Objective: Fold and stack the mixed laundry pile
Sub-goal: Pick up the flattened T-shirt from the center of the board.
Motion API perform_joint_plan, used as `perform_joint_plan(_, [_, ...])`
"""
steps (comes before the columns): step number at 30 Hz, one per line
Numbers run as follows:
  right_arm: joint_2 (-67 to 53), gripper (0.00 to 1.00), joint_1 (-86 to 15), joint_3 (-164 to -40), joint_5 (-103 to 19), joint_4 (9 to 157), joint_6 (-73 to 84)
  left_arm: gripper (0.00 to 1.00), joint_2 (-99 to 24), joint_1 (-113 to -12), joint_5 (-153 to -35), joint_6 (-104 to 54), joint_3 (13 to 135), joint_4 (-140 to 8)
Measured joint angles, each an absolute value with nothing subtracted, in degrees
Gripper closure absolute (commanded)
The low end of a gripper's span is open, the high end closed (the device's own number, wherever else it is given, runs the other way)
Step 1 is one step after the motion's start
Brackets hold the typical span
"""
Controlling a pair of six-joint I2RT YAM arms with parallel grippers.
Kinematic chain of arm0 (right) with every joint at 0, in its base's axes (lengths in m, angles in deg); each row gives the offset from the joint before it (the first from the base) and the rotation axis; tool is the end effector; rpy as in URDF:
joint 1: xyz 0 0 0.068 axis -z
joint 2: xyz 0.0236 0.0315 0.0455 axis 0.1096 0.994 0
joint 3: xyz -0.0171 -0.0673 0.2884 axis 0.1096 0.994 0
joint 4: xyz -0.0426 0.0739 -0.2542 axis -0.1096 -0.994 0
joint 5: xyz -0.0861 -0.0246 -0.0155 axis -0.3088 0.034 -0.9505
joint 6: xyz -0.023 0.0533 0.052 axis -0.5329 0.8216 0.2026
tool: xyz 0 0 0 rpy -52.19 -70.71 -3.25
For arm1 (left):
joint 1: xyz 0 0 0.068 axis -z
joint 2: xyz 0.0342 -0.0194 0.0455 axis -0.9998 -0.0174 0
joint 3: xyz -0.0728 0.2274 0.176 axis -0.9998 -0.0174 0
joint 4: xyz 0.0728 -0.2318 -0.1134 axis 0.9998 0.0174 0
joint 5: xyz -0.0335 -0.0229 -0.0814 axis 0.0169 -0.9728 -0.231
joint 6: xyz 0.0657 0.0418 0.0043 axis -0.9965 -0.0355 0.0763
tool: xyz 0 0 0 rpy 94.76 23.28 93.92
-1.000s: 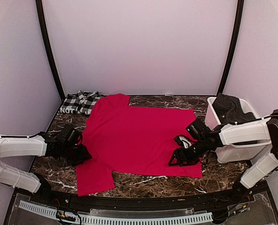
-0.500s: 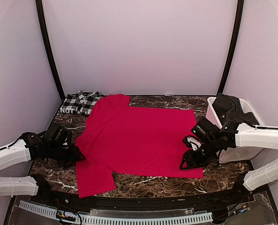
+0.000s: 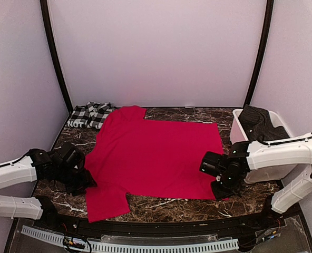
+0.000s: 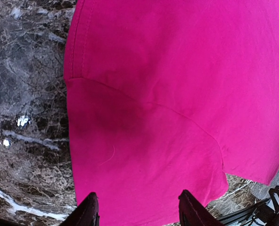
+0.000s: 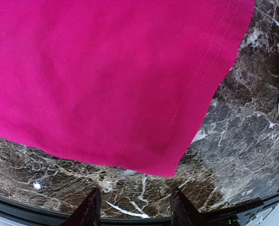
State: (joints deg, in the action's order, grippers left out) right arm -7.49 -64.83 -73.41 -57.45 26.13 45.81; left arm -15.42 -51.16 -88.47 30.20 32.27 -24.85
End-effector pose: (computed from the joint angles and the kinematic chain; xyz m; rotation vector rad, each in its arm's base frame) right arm 0.1194 0.1770 0.1683 -0.2979 3.0209 -0.1529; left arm 0.1313 -0.1065 0.1792 -0.6900 2.7312 -0.6079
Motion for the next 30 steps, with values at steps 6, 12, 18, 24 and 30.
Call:
perform_joint_plan(6, [-5.37,0.61,-64.9,-73.41,-59.44,26.21,46.67,0.43,-15.92,-51.16,-88.36,30.61,32.3,-24.96])
perform_joint_plan(12, [-2.4,0.68,-64.92,-72.98,-59.07,28.77,46.14,0.43,-15.9,-51.16,-88.49,31.38,32.25,-25.35])
perform_joint_plan(18, [-0.63,0.75,-65.03,-72.48,-58.0,30.41,44.85,0.43,-15.27,-51.16,-88.49,31.7,31.81,-25.33])
perform_joint_plan(24, [-0.1,0.89,-65.12,-72.82,-57.32,30.7,44.11,0.41,-14.02,-51.16,-88.49,32.47,31.6,-24.54])
perform_joint_plan(30, [1.71,1.0,-65.16,-74.18,-56.86,30.0,43.8,0.41,-13.69,-51.09,-88.49,32.8,31.6,-23.23])
